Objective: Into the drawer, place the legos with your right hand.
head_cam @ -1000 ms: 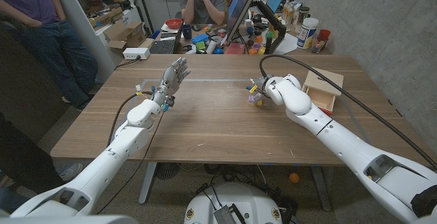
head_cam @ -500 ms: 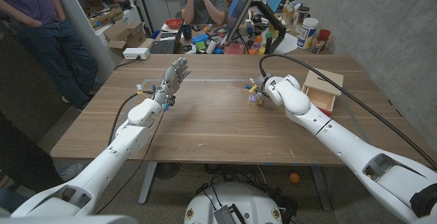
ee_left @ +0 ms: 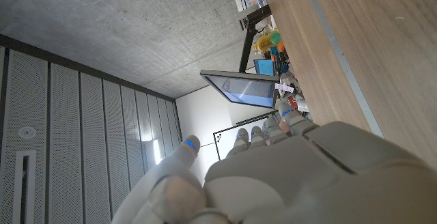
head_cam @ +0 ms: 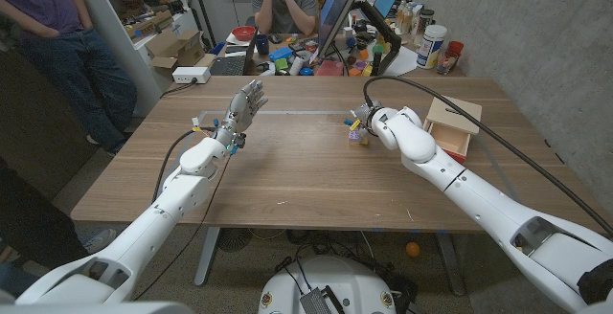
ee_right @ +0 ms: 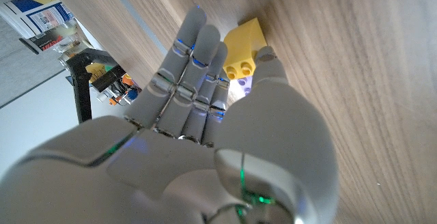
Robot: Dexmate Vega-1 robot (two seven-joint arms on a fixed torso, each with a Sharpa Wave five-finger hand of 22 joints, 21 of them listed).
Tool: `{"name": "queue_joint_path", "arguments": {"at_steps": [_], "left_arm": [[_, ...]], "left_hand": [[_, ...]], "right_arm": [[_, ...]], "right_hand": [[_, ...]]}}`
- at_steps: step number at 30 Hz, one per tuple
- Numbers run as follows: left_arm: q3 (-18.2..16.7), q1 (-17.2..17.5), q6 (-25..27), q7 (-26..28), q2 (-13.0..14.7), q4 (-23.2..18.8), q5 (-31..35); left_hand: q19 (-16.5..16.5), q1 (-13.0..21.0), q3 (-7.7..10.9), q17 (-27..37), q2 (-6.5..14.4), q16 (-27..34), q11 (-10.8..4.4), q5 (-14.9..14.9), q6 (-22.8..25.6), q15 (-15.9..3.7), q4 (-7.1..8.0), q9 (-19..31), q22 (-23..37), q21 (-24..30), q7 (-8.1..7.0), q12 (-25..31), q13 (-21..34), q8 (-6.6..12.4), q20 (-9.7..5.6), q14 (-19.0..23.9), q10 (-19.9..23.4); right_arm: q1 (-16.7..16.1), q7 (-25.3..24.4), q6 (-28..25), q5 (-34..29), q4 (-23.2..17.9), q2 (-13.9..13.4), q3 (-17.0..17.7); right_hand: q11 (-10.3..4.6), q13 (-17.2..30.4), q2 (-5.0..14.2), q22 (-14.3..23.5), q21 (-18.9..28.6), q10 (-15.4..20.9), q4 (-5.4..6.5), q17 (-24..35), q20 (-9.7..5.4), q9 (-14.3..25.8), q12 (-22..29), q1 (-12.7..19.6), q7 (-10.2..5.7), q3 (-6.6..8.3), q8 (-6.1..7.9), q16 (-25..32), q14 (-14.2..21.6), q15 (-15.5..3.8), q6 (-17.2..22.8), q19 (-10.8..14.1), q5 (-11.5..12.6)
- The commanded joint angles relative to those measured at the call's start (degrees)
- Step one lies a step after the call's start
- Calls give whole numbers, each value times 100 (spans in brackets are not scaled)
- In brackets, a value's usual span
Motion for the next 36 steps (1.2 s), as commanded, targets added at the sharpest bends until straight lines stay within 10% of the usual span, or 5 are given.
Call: {"name": "queue_joint_path", "arguments": {"at_steps": [1,36], "left_arm": [[-7,14,-7,13,-5,1,12],[10,64,-101,-23,-2,-41,44]], "left_hand": [[2,-45,-21,27,575,17,20,34,17,17,2,18,10,-12,-1,24,13,21,37,-8,0],[2,-46,-82,26,571,15,19,48,12,16,0,18,10,-20,1,22,12,16,42,-10,-2]], "right_arm": [[-71,-175,-17,18,-87,-31,21],[-211,-112,-66,-489,-683,-107,286]], "right_hand": [[32,59,377,31,79,73,15,107,-12,590,43,289,-293,-23,653,46,78,-215,418,71,35],[20,168,486,58,362,184,89,611,2,515,52,376,-239,-133,758,39,109,-200,466,-9,-7]]}}
